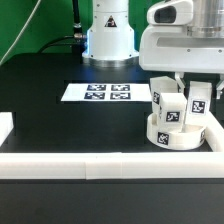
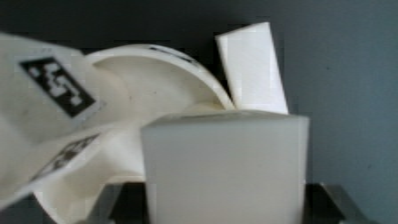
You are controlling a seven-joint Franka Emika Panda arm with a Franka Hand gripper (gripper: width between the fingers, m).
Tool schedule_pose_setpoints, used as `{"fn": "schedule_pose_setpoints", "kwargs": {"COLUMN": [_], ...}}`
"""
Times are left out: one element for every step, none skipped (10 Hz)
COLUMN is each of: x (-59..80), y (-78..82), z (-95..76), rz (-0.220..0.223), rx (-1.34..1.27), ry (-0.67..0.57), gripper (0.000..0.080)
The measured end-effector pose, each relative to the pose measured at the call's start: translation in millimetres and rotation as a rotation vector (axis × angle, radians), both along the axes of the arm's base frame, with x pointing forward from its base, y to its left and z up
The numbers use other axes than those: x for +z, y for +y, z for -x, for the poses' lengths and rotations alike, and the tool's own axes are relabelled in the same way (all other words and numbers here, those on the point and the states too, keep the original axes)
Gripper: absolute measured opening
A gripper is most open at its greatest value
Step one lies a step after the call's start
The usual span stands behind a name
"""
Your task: Assemble stool
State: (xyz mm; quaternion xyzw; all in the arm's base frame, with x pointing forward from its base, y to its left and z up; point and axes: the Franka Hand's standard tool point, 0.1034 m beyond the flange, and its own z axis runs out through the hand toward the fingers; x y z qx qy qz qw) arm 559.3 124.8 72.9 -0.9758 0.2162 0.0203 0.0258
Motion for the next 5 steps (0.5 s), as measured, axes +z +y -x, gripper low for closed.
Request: {"fn": "schedule_pose_setpoints", "kwargs": {"x": [-0.2,-0.5,-0.7,-0.9,-0.6], "y": [-0.1,-0.5,-0.6,0.5,1.5], "z": [0.1,0.2,0.5,1.5,2.9], "rz": [-0.010,-0.023,-0.031,-0.042,-0.045], "rx": [-0.135,-0.256,-0.368,-0.527,-0.627], "ry": [0.007,0.009,0.005,0.004,0.008], "gripper": [0.0337,0.0337,0.0337,0.0338,0.0338]}}
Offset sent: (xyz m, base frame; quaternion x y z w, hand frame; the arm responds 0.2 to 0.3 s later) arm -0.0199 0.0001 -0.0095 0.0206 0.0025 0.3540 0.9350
